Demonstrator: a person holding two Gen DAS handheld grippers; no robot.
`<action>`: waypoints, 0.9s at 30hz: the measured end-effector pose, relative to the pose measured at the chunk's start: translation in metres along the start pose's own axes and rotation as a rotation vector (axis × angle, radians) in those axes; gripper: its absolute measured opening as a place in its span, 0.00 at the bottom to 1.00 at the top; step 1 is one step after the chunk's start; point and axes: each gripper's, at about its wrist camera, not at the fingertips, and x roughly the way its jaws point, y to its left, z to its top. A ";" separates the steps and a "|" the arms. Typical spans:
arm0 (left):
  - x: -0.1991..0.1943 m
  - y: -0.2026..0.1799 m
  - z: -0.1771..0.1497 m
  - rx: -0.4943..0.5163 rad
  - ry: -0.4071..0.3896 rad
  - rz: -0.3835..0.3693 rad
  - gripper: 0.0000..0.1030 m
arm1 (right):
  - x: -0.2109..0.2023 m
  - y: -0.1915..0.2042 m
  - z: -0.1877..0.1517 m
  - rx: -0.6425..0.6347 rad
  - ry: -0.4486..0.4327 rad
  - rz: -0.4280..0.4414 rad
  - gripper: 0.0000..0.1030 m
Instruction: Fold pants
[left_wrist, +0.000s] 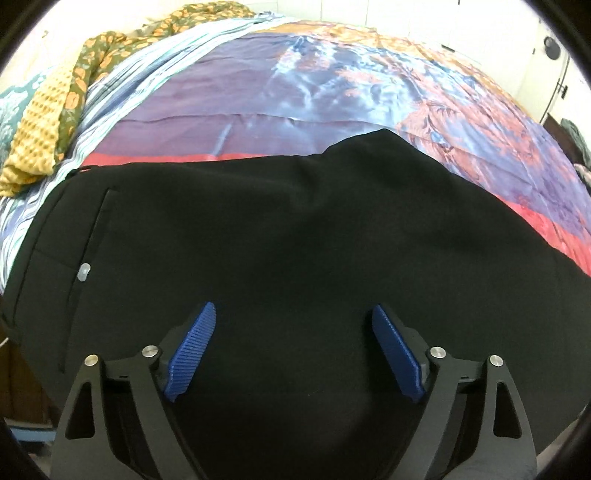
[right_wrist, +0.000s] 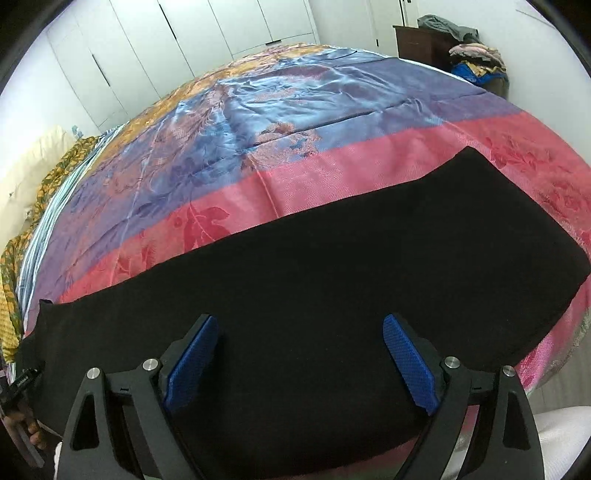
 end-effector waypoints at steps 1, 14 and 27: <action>0.000 -0.001 0.000 0.002 -0.002 0.001 0.86 | 0.001 0.002 -0.001 -0.015 0.002 -0.011 0.89; 0.003 -0.004 0.000 0.017 -0.015 0.000 0.86 | 0.003 0.009 0.000 -0.048 0.000 -0.032 0.94; 0.005 -0.007 -0.002 0.040 -0.018 0.008 0.89 | 0.004 0.011 0.000 -0.059 0.001 -0.035 0.97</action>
